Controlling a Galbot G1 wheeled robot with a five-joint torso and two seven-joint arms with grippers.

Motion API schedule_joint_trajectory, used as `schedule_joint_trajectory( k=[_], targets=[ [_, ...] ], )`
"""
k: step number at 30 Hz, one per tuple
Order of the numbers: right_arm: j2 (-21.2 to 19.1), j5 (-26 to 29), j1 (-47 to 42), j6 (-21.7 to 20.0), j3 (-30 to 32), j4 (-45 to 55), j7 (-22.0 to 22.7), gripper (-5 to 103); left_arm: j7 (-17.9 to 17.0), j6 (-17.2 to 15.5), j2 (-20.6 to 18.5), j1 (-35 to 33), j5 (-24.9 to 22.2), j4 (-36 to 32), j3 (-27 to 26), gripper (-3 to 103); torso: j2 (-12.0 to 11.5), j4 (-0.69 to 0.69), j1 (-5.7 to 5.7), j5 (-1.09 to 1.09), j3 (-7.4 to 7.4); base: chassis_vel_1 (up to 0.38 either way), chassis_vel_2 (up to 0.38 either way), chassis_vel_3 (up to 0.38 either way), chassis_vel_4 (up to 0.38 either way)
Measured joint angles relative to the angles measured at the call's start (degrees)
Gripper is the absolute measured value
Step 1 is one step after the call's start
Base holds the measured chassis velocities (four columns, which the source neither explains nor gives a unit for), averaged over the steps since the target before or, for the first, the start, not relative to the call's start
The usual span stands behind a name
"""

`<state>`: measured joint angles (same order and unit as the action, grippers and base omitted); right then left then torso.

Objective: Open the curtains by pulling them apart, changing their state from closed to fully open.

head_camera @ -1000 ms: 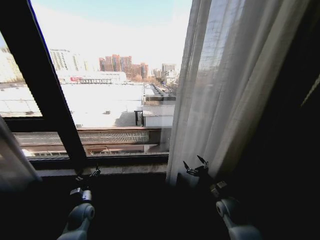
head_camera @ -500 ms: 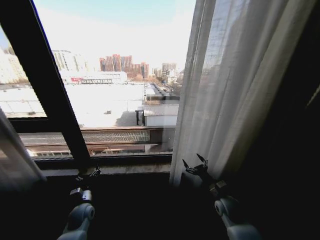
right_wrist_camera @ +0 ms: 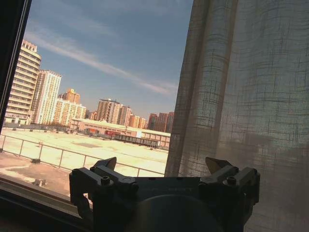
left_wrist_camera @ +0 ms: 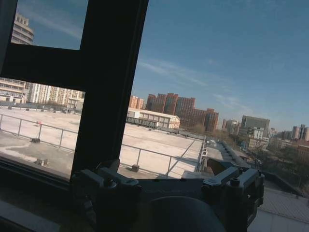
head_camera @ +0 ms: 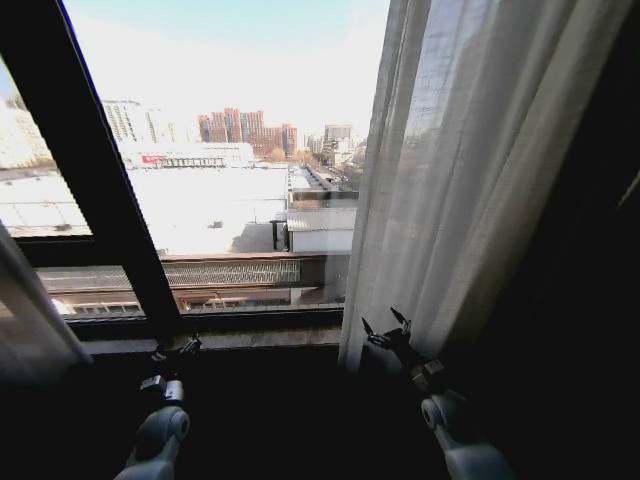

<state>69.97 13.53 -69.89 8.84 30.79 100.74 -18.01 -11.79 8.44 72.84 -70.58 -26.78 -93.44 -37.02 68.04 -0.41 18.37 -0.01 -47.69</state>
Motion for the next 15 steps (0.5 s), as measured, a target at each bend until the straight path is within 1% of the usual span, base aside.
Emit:
schedule_joint_trajectory(
  k=[2, 7, 9, 15],
  targets=[
    [-0.03, -0.17, -0.15, -0.1, -0.03, 0.13, 0.29, 100, 0.0, 0.0, 0.0, 0.0, 0.0, 0.0, 0.0, 100, 0.0, -0.02, 0.0, 0.01, 0.0, 0.0, 0.0, 0.0, 0.0],
    [-0.07, -0.82, 0.18, 1.02, -0.55, -0.03, 3.07, 100, 0.0, 0.0, 0.0, 0.0, 0.0, 0.0, 0.0, 100, 0.0, -0.02, 0.0, 0.02, 0.0, -0.032, 0.021, 0.036, -0.019],
    [-0.19, -1.86, 0.63, 1.07, -0.58, -0.43, 4.14, 100, 0.0, 0.0, 0.0, 0.0, 0.0, 0.0, 0.0, 100, 0.0, -0.02, 0.01, 0.02, 0.0, -0.033, 0.018, 0.023, -0.024],
    [-0.53, -4.33, 2.01, 0.93, -0.88, -2.01, 5.33, 100, 0.0, 0.0, 0.0, 0.0, 0.0, 0.0, 0.0, 100, -0.01, -0.02, 0.02, 0.02, 0.0, 0.0, 0.0, 0.0, 0.0]
  ],
)
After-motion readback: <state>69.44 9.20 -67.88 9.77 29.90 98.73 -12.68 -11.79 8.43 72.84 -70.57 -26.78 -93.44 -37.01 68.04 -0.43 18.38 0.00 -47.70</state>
